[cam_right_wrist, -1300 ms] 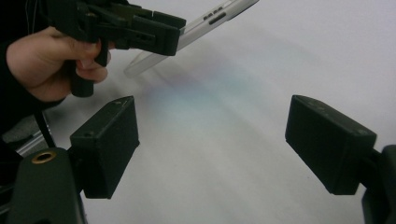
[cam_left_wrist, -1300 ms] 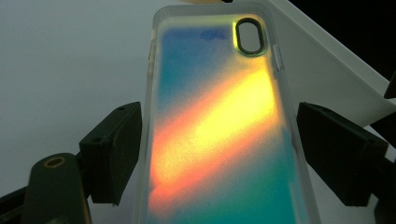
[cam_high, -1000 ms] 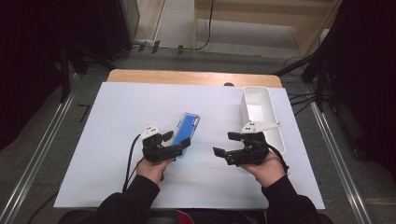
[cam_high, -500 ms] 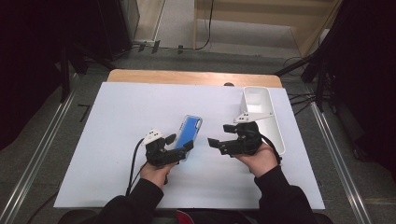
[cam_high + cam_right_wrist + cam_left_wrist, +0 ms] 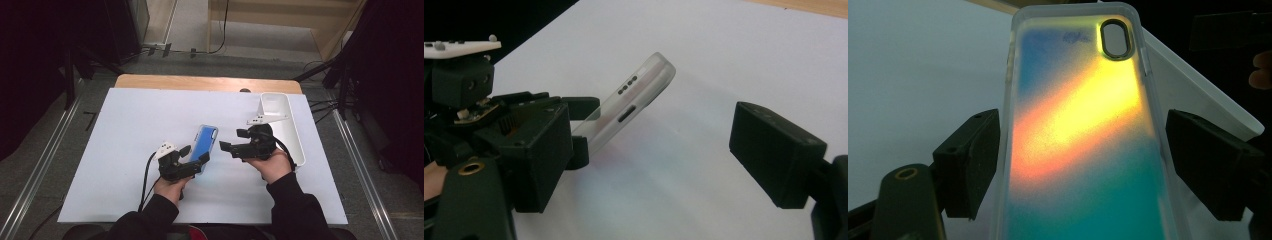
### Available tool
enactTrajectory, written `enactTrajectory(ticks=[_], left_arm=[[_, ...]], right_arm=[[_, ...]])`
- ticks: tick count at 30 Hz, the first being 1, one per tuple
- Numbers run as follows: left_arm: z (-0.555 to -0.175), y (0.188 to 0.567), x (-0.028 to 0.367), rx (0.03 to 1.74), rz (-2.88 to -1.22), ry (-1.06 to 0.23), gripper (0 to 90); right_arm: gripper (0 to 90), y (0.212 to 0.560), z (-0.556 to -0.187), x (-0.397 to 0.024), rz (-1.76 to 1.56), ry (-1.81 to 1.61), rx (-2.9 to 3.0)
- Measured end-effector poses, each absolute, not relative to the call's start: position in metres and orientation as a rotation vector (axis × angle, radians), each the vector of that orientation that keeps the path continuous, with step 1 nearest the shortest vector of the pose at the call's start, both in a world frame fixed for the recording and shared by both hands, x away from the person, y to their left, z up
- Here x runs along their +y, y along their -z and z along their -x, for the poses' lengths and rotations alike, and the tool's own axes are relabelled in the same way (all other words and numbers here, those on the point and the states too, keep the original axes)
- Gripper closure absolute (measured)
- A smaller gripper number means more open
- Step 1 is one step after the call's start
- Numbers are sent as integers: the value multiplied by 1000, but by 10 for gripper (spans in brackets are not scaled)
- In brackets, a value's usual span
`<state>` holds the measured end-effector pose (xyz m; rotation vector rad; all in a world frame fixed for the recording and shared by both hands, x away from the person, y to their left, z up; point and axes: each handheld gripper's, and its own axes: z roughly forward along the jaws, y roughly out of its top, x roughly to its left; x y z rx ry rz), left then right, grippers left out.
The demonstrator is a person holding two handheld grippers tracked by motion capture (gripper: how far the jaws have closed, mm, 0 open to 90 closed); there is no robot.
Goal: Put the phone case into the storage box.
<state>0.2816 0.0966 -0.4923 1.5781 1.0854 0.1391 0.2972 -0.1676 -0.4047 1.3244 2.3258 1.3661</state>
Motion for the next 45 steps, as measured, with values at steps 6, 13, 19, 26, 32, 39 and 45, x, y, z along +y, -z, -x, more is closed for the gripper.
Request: enactTrajectory(ticks=[6, 13, 19, 26, 32, 39, 45], left_arm=[[-280, 493, 93, 1069, -1569, -166, 168], [-279, 495, 92, 1053, -1570, -180, 168], [-277, 495, 89, 1034, -1574, -202, 168], [-276, 496, 88, 1000, -1578, -252, 168], [-274, 495, 87, 983, -1575, -265, 169], [-273, 495, 86, 985, -1566, -265, 168], [-272, 495, 85, 976, -1566, -275, 168]], right_arm=[[163, 404, -306, -163, -1352, -1376, 2321], [199, 398, -314, -158, -1376, -1395, 2323], [211, 396, -320, -157, -1401, -1396, 2331], [251, 399, -329, -157, -1476, -1395, 2340], [284, 404, -336, -155, -1530, -1402, 2352], [321, 409, -342, -154, -1573, -1421, 2359], [382, 414, -347, -153, -1627, -1448, 2353]])
